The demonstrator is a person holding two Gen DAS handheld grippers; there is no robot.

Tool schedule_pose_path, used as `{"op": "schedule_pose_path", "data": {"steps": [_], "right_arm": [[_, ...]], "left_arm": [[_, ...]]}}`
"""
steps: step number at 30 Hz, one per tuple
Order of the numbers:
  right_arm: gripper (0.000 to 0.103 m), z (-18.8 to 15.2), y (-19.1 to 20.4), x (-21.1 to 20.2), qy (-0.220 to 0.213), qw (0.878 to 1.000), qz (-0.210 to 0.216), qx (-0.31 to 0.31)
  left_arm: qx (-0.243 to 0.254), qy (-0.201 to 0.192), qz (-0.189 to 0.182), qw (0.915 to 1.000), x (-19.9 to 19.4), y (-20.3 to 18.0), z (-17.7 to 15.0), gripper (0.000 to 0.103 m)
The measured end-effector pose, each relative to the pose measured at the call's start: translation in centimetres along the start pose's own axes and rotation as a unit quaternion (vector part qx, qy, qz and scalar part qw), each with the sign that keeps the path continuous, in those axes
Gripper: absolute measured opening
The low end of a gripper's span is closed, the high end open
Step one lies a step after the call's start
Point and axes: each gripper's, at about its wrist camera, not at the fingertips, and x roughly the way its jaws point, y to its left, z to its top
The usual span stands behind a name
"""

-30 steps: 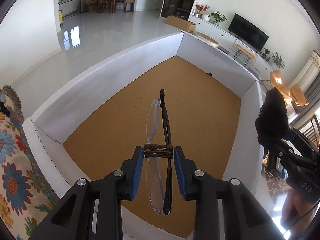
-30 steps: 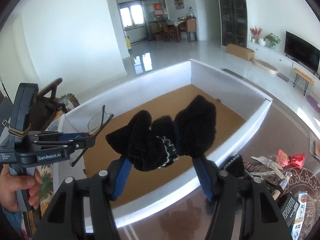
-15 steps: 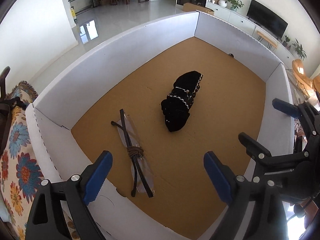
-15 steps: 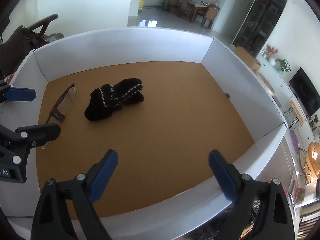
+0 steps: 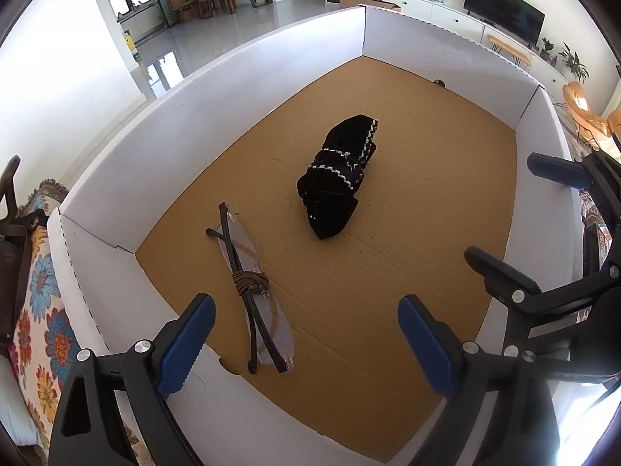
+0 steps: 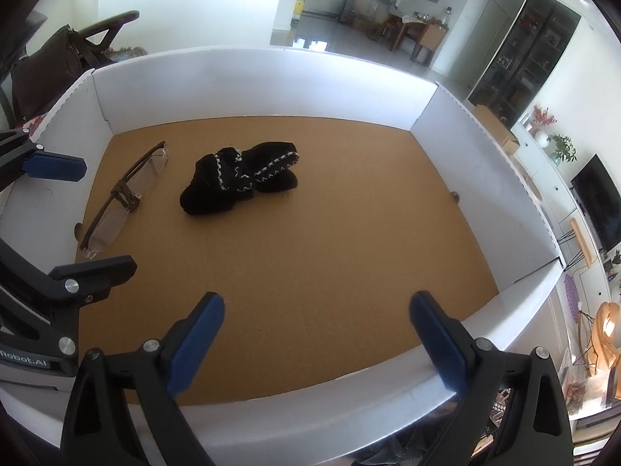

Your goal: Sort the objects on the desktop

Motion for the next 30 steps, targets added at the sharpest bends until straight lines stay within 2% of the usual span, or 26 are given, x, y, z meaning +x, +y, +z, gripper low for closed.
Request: {"op": "schedule_pose_path", "data": {"steps": [6,9,12,16,19,21,25,30], "right_arm": [[0.097,-0.6,0.1,-0.5,0.002,1.0,0.001,-0.005],[0.096,0.2,0.1,-0.2,0.003,1.0,0.0,-0.006],[0.096,0.4,0.2,-0.1,0.0,1.0,-0.006,-0.004],[0.096,0.1,0.1,-1.1,-0.023,1.0,-0.015,0.013],[0.097,-0.7,-0.3,-2.5,-0.042,0.998,-0.035,0.026],[0.099,-1.5,-0.9,-3.9,-0.057,0.996,-0.045,0.046],[0.101,-4.0,-2.8,-7.0,-0.086,0.989,-0.067,0.1],[0.103,-11.0,-4.1,-11.5,-0.112,0.974,-0.089,0.177]], "left_arm": [[0.003,-0.005,-0.006,1.0,-0.2,-0.6,-0.3,0.096],[0.0,-0.011,-0.008,0.9999,-0.4,-0.2,-0.1,0.096],[-0.023,-0.05,-0.025,0.9982,-1.2,0.5,-0.3,0.096],[-0.082,-0.13,-0.064,0.986,-4.0,2.1,-2.4,0.096],[-0.102,-0.157,-0.079,0.9792,-5.4,2.5,-3.4,0.096],[-0.098,-0.165,-0.083,0.9779,-6.1,2.3,-3.7,0.096],[-0.079,-0.159,-0.08,0.9808,-7.0,1.2,-4.0,0.096],[-0.061,-0.214,-0.115,0.9681,-11.6,-0.6,-6.7,0.096]]}}
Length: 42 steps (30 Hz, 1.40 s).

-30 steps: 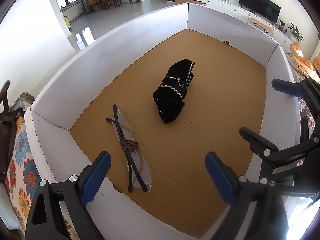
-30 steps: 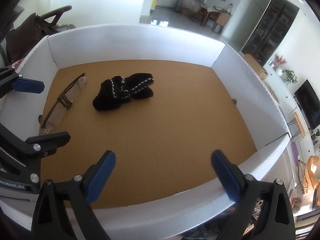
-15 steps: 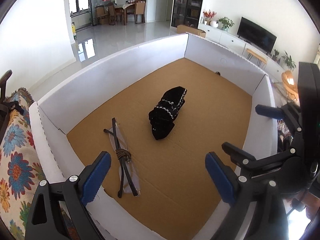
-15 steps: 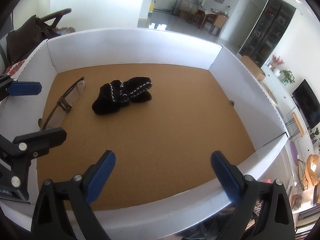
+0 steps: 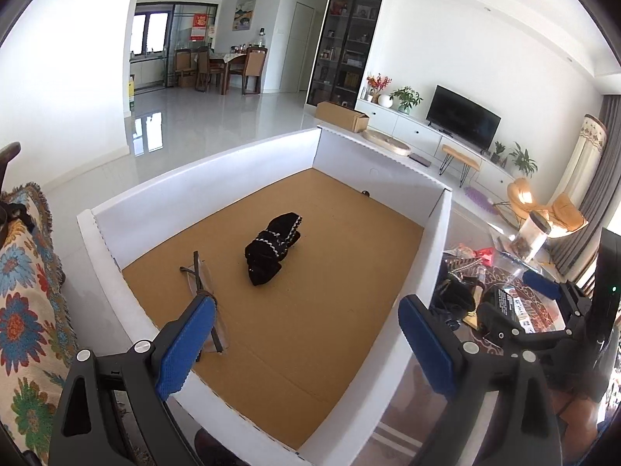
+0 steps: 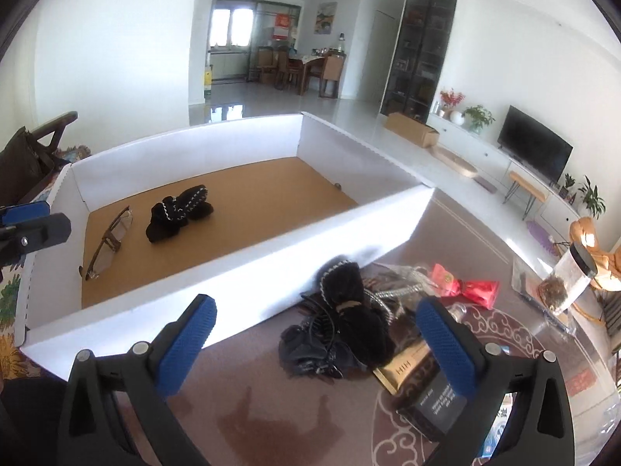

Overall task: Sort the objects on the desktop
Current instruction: 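Move both open tools back over the table toward the remaining items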

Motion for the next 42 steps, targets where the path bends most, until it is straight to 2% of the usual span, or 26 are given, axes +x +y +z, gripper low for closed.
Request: {"op": "schedule_pose_path", "data": {"steps": [5,9,12,15,20,26,33,42], "right_arm": [[0.103,-8.9,-4.5,-4.4,0.031,0.997,-0.036,0.057],[0.103,-16.0,-8.6,-7.6,0.076,0.988,-0.074,0.112],[0.103,-20.4,-11.3,-9.7,0.096,0.98,-0.099,0.146],[0.103,-23.2,-13.1,-10.8,0.115,0.972,-0.115,0.169],[0.103,-24.9,-13.3,-10.8,0.128,0.968,-0.117,0.179],[0.103,-25.0,-13.4,-10.5,0.132,0.968,-0.101,0.19],[0.103,-25.0,-13.7,-10.3,0.134,0.965,-0.096,0.202],[0.103,-25.0,-13.7,-10.4,0.134,0.965,-0.096,0.202]], "left_arm": [[0.04,-0.033,-0.067,0.9964,-4.2,-5.2,-1.4,0.096],[0.097,-0.036,-0.122,0.9871,-6.1,-10.8,-2.8,0.098],[0.159,-0.027,-0.141,0.9768,-5.9,-15.6,-4.8,0.103],[0.195,-0.007,-0.156,0.9682,-4.1,-19.0,-7.5,0.103],[0.188,0.069,-0.168,0.9652,0.6,-21.5,-10.7,0.103],[0.197,0.122,-0.142,0.9625,3.9,-21.9,-13.2,0.103],[0.181,0.144,-0.105,0.9671,5.7,-21.2,-13.9,0.103],[0.181,0.153,-0.088,0.9675,5.9,-21.1,-14.2,0.103]]}}
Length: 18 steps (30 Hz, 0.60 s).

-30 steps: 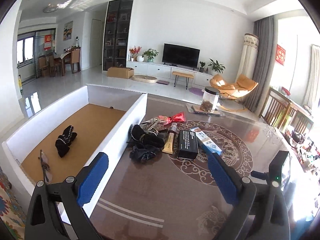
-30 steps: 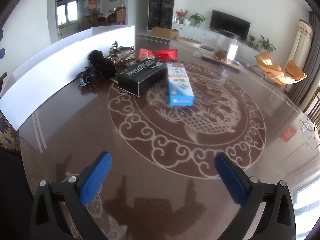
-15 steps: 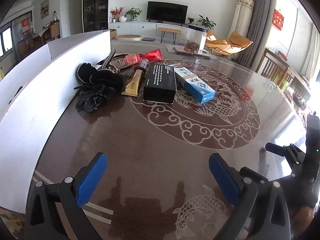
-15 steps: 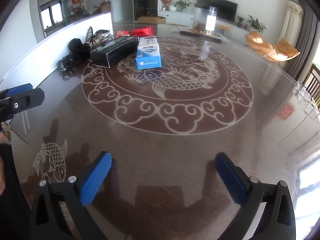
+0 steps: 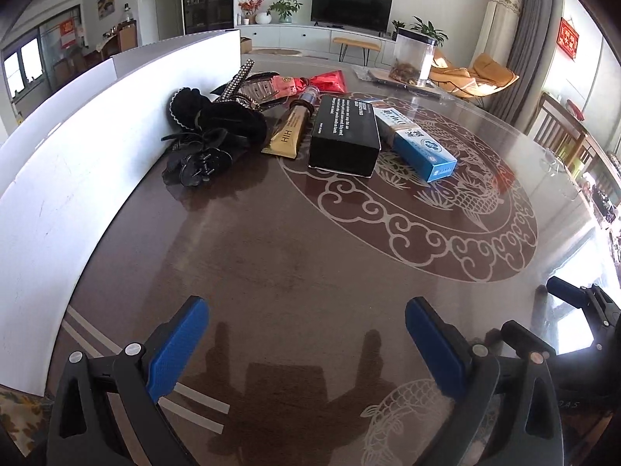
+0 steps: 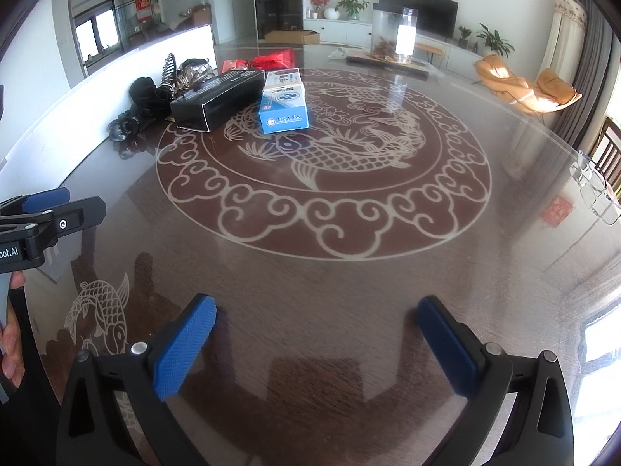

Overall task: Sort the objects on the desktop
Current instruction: 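Move both open tools back over the table toward the remaining items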

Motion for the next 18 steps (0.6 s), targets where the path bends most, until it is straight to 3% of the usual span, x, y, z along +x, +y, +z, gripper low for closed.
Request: {"op": "schedule_pose_path", "data": {"steps": [18], "right_arm": [[0.103,0.0,0.0,0.0,0.0,1.0,0.0,0.0]], "left_arm": [[0.006,0.033,0.017,0.9993,1.5,-0.3,-0.3,0.103]]}}
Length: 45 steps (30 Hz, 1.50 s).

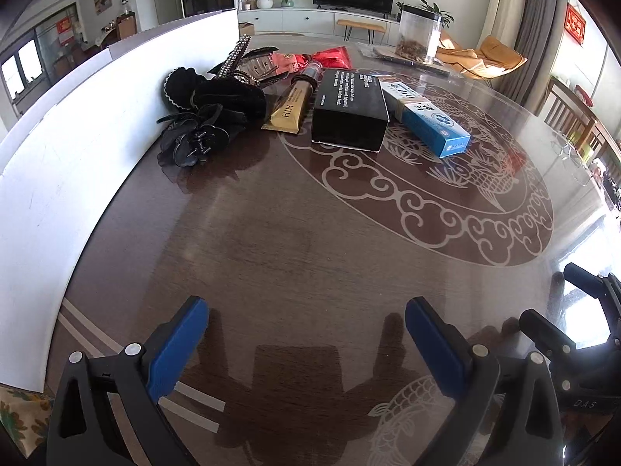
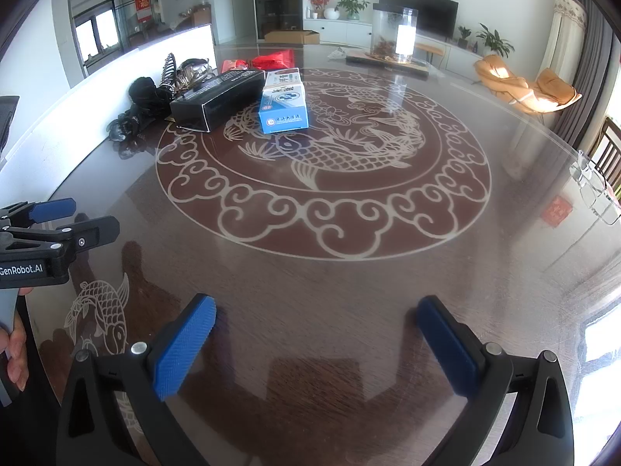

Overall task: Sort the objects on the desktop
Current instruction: 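Move both open tools back over the table toward the remaining items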

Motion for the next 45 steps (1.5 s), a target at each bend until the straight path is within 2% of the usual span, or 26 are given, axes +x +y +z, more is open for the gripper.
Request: {"op": "schedule_pose_path", "data": {"steps": [24,36,45], "right_arm": [[0.103,0.0,0.0,0.0,0.0,1.0,0.0,0.0],[0.103,0.0,0.0,0.0,0.0,1.0,0.0,0.0],[0.103,0.0,0.0,0.0,0.0,1.0,0.0,0.0]], "left_arm": [[-0.038,0.0,0.014,0.9992,0.1,1.4,0.0,0.103],[-0.02,0.005,0.036,0.9992,0.4,0.8,0.0,0.103],[-0.02,0.004,0.036,0.9991,0.5,0.6,0.1,0.103]]}}
